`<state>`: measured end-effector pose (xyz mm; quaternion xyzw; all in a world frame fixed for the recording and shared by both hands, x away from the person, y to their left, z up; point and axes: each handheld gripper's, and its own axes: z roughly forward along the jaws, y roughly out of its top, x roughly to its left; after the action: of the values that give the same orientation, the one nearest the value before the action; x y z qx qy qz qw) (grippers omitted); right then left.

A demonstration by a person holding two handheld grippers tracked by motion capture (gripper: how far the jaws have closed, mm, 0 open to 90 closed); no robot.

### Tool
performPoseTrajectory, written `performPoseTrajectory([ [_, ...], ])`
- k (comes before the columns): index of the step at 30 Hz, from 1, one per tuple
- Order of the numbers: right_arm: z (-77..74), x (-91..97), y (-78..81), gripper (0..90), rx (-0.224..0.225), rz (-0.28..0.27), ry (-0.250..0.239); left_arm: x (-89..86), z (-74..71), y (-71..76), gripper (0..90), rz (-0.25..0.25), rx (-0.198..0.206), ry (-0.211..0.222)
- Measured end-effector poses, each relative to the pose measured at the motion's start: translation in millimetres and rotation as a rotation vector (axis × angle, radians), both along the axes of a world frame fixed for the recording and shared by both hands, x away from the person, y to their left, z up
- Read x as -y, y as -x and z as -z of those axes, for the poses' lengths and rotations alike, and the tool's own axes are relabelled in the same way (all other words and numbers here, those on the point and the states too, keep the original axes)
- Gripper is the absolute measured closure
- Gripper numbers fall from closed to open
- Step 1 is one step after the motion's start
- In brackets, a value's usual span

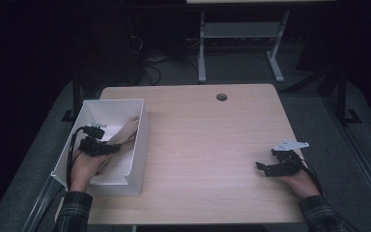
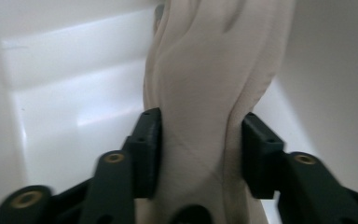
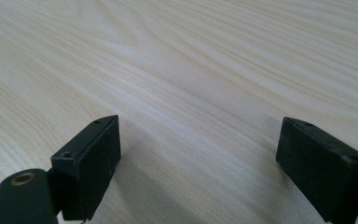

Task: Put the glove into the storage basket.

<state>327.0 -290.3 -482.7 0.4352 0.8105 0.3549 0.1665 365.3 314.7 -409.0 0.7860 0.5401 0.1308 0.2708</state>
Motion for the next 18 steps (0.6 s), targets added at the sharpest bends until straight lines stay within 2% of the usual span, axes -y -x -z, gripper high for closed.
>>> performPoseTrajectory([
  [4, 0.0, 0.0, 0.0, 13.0, 0.0, 0.0, 0.0, -1.1, -2.3, 1.1, 37.3, 0.012, 0.016, 0.011],
  [7, 0.0, 0.1, 0.1, 13.1, 0.0, 0.0, 0.0, 0.2, -9.7, 2.9, 28.7, 0.013, 0.035, 0.017],
  [12, 0.0, 0.2, 0.2, 13.1, 0.0, -0.001, -0.003, 3.3, -32.5, 4.8, 23.2, 0.029, 0.089, 0.047],
  [18, 0.0, 0.2, 0.2, 13.1, 0.0, -0.001, -0.002, 19.0, -63.1, 9.9, 21.2, 0.052, 0.15, 0.087],
])
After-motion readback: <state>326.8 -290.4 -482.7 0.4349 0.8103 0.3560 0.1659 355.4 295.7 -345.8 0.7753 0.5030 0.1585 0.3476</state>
